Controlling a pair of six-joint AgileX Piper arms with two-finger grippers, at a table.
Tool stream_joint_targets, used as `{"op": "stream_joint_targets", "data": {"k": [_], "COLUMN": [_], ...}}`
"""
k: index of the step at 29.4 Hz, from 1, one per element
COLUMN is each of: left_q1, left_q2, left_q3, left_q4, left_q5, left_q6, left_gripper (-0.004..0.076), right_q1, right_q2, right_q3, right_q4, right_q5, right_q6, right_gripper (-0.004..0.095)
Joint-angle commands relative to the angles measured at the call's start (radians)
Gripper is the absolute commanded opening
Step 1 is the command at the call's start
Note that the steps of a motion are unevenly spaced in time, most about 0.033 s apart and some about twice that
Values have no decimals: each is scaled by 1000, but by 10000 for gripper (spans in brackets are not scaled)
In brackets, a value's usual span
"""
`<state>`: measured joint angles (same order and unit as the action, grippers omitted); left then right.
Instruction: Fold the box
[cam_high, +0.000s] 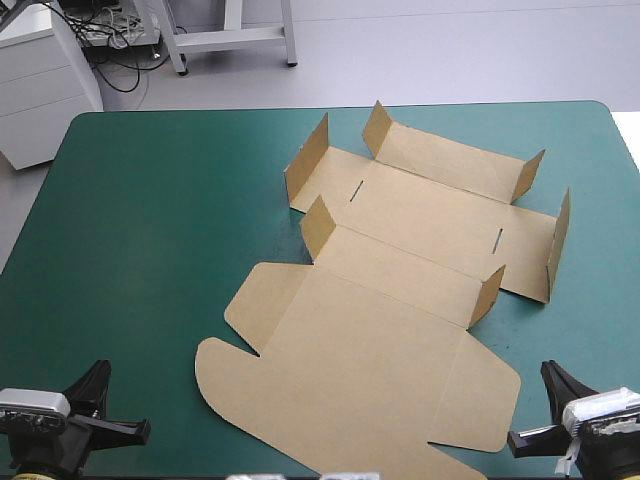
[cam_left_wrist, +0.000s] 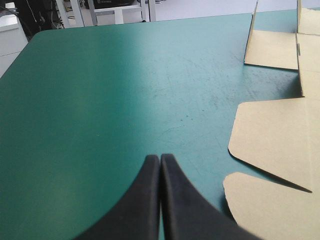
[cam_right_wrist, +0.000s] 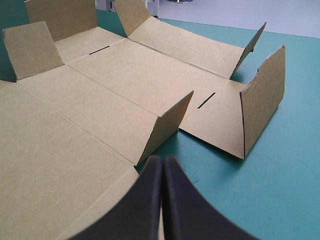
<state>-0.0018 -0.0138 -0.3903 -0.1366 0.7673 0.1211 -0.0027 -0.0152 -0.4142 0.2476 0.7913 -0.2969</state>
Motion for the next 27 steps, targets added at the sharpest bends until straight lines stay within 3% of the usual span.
{"op": "stream_joint_targets", "data": {"k": [1, 21, 24, 27], "left_q1": [-8, -8, -8, -8], "left_q2": [-17, -17, -17, -17], "left_q3": [-27, -27, -27, -27], "left_q4": [-13, -13, -13, -13], "left_q5": [-75, -75, -75, -75], "left_q6": [-8, -8, -8, -8], "left_gripper": [-32, -32, -32, -32], "right_q1": [3, 3, 3, 3], "right_q2": [-27, -27, -27, -27], "right_q3": [-32, -32, -32, -32], "right_q4": [15, 15, 15, 15], "right_q5": [-70, -70, -68, -68], "right_q6": [-6, -8, -8, -8], "right_gripper": [-23, -10, 58, 234]}}
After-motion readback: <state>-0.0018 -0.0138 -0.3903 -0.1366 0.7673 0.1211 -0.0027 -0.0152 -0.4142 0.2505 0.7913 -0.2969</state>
